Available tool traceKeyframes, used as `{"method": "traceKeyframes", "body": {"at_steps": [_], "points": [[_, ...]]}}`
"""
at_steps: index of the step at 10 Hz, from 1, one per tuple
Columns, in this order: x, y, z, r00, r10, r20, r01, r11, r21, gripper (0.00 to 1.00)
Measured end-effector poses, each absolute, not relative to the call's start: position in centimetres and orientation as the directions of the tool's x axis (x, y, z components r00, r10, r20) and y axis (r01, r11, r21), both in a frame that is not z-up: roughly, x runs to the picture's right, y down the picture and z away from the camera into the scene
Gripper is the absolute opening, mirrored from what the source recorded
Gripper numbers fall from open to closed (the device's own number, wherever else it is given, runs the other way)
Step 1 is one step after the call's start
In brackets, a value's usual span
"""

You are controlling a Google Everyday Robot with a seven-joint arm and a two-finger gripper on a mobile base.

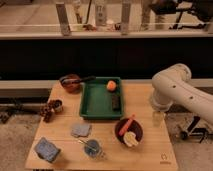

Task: Place fork in red bowl

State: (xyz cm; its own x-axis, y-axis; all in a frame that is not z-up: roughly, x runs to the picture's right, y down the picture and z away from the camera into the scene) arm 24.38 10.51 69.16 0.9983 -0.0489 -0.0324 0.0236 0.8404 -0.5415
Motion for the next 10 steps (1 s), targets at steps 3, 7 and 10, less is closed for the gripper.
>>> {"method": "traceKeyframes", "body": {"at_steps": [3,7,10], "points": [[23.2,10.8,69.7,0.995,-0.094,-0.021,0.068,0.834,-0.547,0.80],[20.3,11.0,70.5,0.988,-0.153,-0.002,0.126,0.824,-0.552,0.80],[18.8,11.6,71.0,0.986,-0.164,0.010,0.142,0.821,-0.553,0.80]]}}
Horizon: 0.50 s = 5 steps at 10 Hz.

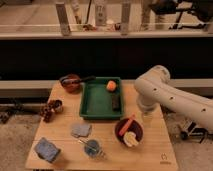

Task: Place fork in red bowl

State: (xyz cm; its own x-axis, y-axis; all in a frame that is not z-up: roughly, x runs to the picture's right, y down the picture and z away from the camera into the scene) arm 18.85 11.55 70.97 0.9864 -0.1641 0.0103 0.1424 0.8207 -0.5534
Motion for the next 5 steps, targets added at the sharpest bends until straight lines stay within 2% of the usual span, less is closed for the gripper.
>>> {"method": "traceKeyframes", "body": {"at_steps": [5], "points": [[17.93,12.27,71.71,0.987,-0.157,0.023,0.144,0.826,-0.545,0.80]]}}
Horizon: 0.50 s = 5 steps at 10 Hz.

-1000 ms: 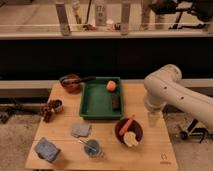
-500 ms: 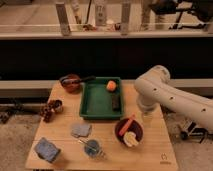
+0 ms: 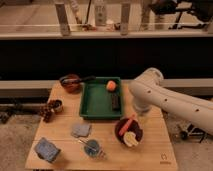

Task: Place fork in red bowl

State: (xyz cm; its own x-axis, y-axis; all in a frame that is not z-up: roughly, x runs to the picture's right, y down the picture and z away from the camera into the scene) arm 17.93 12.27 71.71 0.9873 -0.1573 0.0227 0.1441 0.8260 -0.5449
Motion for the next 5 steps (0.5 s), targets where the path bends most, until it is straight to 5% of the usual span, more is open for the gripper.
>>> {"method": "traceKeyframes", "body": {"at_steps": [5], "points": [[17.8,13.5,72.3,0.994,-0.109,0.015,0.100,0.840,-0.534,0.77]]}}
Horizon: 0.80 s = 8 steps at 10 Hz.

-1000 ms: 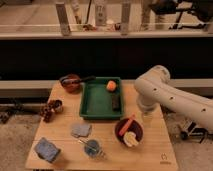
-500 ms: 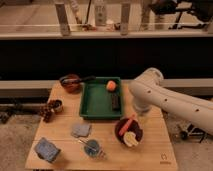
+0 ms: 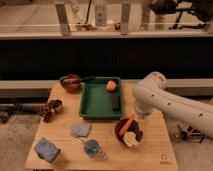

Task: Place fork in red bowl

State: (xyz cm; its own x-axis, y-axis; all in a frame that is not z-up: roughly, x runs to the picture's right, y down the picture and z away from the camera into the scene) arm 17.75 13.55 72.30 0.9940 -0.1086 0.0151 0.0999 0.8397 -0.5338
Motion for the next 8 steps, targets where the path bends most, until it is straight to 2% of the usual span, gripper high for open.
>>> {"method": "traceKeyframes", "body": {"at_steps": [2,3,6,7,8], "points": [[18.4,13.4,72.3,0.996,-0.093,0.011,0.085,0.845,-0.528,0.64],[18.8,13.5,72.4,0.997,-0.081,0.009,0.073,0.848,-0.525,0.63],[18.5,14.5,72.5,0.999,-0.049,0.002,0.043,0.855,-0.517,0.73],[18.0,14.5,72.5,0.999,-0.049,0.003,0.043,0.858,-0.513,0.73],[18.1,14.3,72.6,0.999,-0.045,0.001,0.040,0.861,-0.507,0.69]]}}
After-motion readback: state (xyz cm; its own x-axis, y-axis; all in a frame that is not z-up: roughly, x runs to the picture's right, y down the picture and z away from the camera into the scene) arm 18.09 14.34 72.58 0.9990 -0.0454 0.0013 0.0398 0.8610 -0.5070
